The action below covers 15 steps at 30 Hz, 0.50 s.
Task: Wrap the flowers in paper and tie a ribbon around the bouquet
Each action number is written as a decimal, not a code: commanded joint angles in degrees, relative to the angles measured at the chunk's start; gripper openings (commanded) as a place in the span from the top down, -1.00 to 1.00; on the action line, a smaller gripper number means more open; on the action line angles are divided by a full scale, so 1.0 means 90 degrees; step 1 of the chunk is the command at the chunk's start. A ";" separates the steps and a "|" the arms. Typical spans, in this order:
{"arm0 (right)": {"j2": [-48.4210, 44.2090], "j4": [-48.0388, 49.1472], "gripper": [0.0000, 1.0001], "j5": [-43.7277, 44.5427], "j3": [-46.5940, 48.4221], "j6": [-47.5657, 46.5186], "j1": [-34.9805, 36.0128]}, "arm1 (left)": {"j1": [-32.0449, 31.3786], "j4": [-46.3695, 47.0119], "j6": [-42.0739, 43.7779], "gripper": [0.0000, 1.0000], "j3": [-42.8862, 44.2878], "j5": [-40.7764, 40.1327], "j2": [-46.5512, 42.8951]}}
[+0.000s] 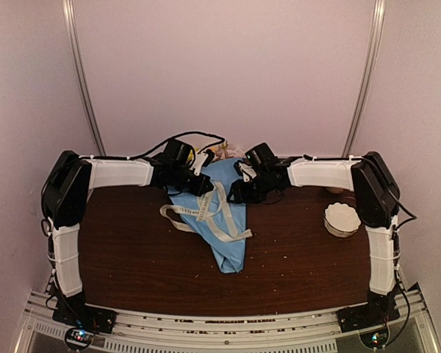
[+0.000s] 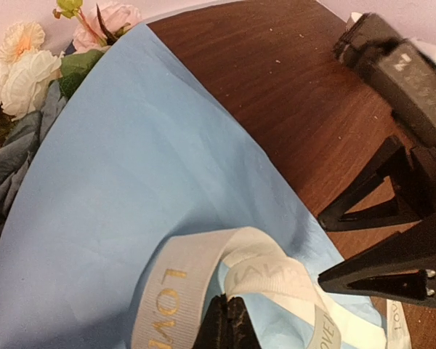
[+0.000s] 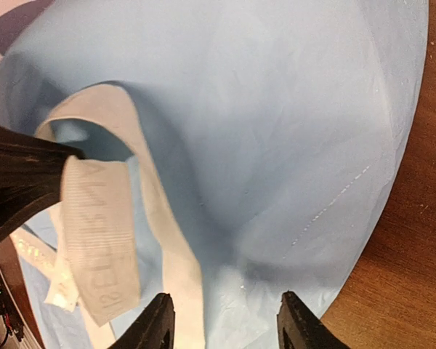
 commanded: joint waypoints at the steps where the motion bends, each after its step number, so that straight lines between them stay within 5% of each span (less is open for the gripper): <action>1: -0.0654 0.0653 0.04 -0.0206 -0.0469 -0.0013 0.0007 | -0.0023 0.0412 -0.0168 1.00 0.0024 -0.0051 0.0122; 8: -0.0993 0.1593 0.00 -0.0701 -0.0984 -0.0015 0.0079 | 0.0017 0.0421 -0.0191 1.00 -0.0015 0.0013 0.0145; 15: -0.0233 0.0934 -0.13 -0.0464 -0.0115 -0.0063 0.0201 | 0.0015 0.0389 -0.0174 1.00 -0.0011 0.0024 0.0083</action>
